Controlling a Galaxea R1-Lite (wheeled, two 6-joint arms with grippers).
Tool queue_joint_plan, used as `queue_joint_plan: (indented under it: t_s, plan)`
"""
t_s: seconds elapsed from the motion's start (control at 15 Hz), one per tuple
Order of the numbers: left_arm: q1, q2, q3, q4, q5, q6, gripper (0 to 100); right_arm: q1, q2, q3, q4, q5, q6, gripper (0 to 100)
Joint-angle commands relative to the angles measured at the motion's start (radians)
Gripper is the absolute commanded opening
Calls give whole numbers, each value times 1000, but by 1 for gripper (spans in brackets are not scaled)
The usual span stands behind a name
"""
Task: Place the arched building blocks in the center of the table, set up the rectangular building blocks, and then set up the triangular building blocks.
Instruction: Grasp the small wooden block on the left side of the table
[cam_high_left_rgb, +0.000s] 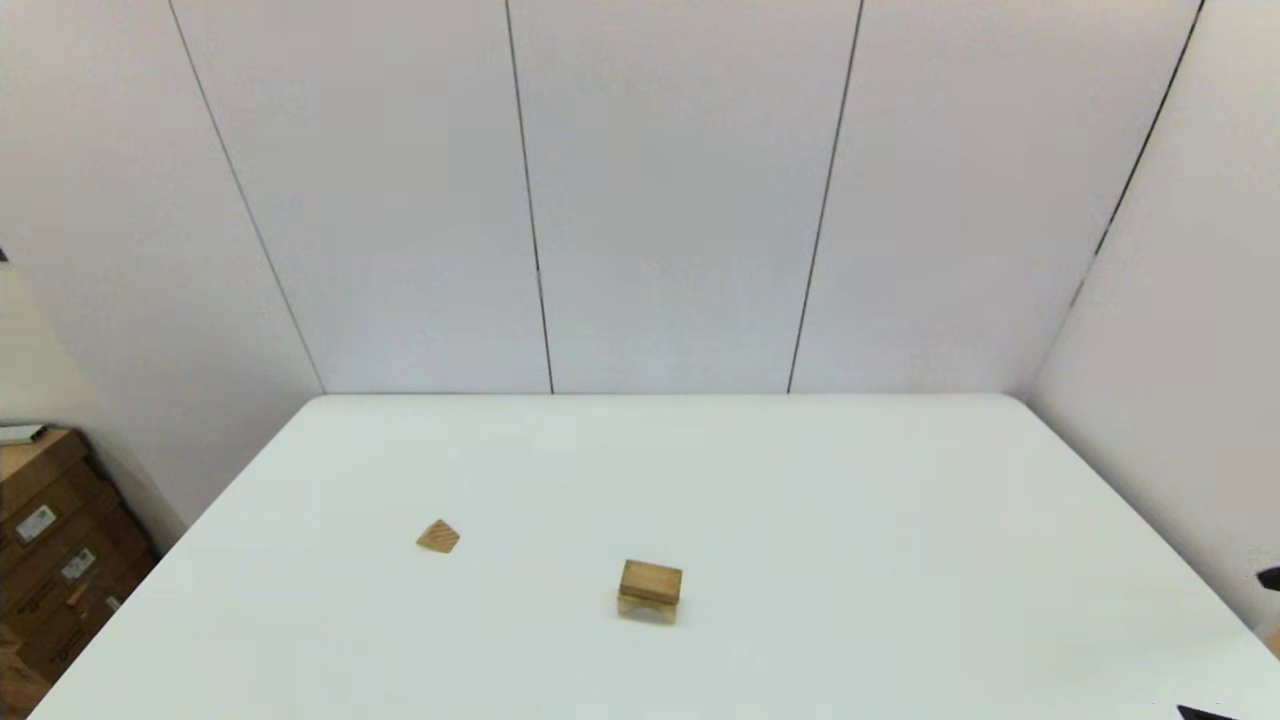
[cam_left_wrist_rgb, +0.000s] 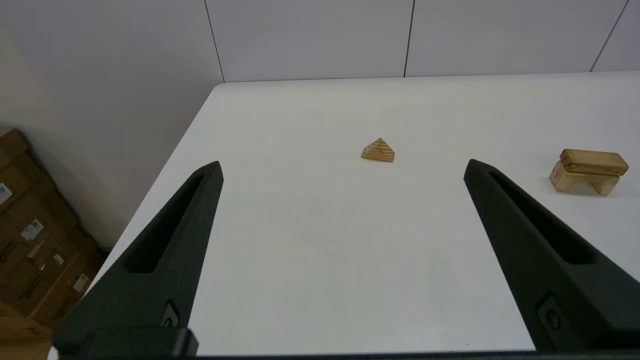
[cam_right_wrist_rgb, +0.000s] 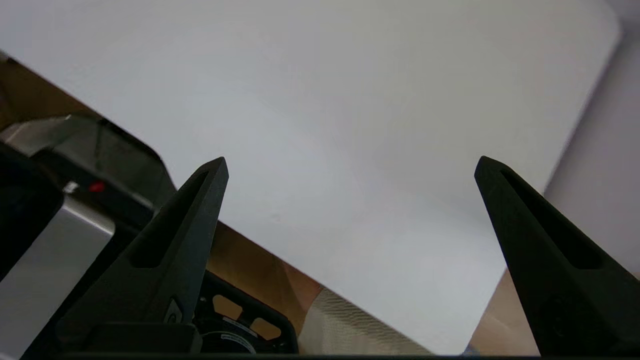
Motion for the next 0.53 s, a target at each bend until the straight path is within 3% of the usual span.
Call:
queue_joint_plan:
  t_s: [0.07, 0.53]
  plan:
    - [1, 1, 0, 0, 0, 0, 100, -128, -278, 146, 4, -3, -8, 100]
    - [1, 1, 0, 0, 0, 0, 100, -182, -502, 372, -7, -15, 0, 100]
